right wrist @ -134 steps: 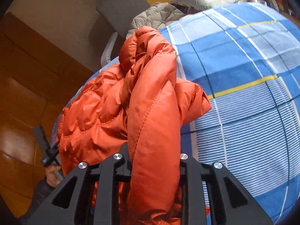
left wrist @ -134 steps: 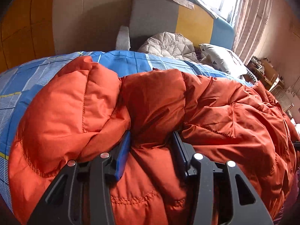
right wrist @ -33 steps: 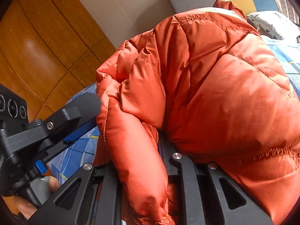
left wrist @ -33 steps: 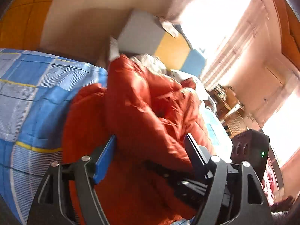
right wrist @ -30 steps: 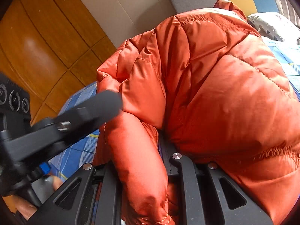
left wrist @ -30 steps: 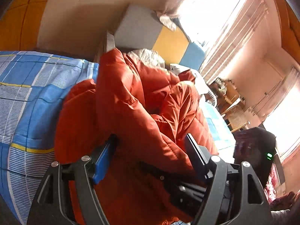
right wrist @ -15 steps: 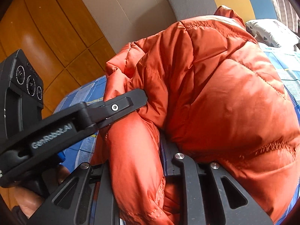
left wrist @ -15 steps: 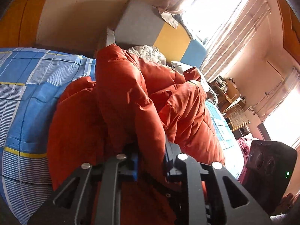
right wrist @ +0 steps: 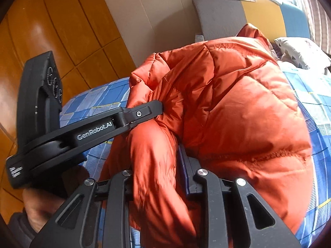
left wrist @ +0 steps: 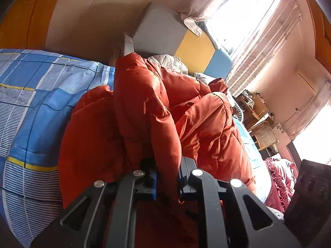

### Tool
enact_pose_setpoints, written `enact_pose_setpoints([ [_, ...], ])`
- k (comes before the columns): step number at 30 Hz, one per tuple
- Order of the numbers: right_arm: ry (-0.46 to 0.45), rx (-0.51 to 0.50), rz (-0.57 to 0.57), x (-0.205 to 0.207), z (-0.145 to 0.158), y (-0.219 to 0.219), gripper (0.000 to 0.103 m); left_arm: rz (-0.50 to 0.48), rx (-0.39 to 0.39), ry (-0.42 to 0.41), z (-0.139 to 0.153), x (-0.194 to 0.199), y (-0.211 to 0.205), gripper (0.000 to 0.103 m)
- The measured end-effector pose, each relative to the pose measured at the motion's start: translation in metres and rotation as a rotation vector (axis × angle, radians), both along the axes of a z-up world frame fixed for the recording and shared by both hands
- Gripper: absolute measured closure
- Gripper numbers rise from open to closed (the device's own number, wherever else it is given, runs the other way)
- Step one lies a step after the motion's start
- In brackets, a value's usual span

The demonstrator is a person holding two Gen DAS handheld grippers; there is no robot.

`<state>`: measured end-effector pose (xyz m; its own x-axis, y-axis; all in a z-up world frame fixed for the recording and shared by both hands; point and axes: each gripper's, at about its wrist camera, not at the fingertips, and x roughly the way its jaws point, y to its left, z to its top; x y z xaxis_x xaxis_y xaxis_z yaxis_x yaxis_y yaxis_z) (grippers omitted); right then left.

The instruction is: Fold large clothes

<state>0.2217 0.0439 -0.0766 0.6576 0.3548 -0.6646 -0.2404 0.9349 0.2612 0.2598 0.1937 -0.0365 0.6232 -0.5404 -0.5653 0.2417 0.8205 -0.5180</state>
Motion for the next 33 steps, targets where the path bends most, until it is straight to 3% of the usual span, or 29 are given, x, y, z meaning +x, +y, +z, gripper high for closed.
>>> enact_pose_setpoints([
  [3,-0.018,-0.026,0.014,-0.010,0.006,-0.001,0.078,0.012,0.001,-0.004,0.000,-0.003,0.000,0.091],
  [5,-0.028,-0.023,0.016,-0.017,0.010,-0.006,0.067,0.023,0.004,-0.003,-0.001,-0.004,0.001,0.091],
  [9,-0.043,-0.015,0.030,-0.025,0.017,-0.014,0.066,0.026,0.015,-0.008,0.000,-0.007,0.001,0.092],
  [13,-0.062,0.032,0.059,-0.032,0.023,-0.029,0.065,0.029,0.021,-0.006,-0.001,-0.007,0.003,0.092],
  [15,-0.092,0.072,0.074,-0.039,0.029,-0.041,0.054,0.034,0.030,-0.003,-0.001,-0.007,0.004,0.093],
  [17,-0.131,0.129,0.058,-0.046,0.037,-0.061,0.050,0.037,0.031,0.001,-0.002,-0.007,0.008,0.094],
  [20,-0.143,0.190,-0.041,-0.042,0.043,-0.105,0.050,0.039,0.040,0.001,-0.002,-0.009,0.011,0.094],
  [23,-0.114,0.178,-0.143,-0.022,0.036,-0.134,0.051,0.037,0.044,-0.004,0.000,-0.012,0.012,0.095],
  [25,-0.078,0.182,-0.193,-0.005,0.027,-0.148,0.064,0.035,0.048,-0.009,0.002,-0.014,0.013,0.095],
  [29,-0.055,0.186,-0.182,0.014,0.019,-0.145,0.064,0.031,0.060,-0.011,0.004,-0.017,0.017,0.095],
  [33,-0.070,0.083,-0.117,0.023,0.017,-0.113,0.064,0.052,0.101,0.017,-0.003,-0.016,0.029,0.096],
])
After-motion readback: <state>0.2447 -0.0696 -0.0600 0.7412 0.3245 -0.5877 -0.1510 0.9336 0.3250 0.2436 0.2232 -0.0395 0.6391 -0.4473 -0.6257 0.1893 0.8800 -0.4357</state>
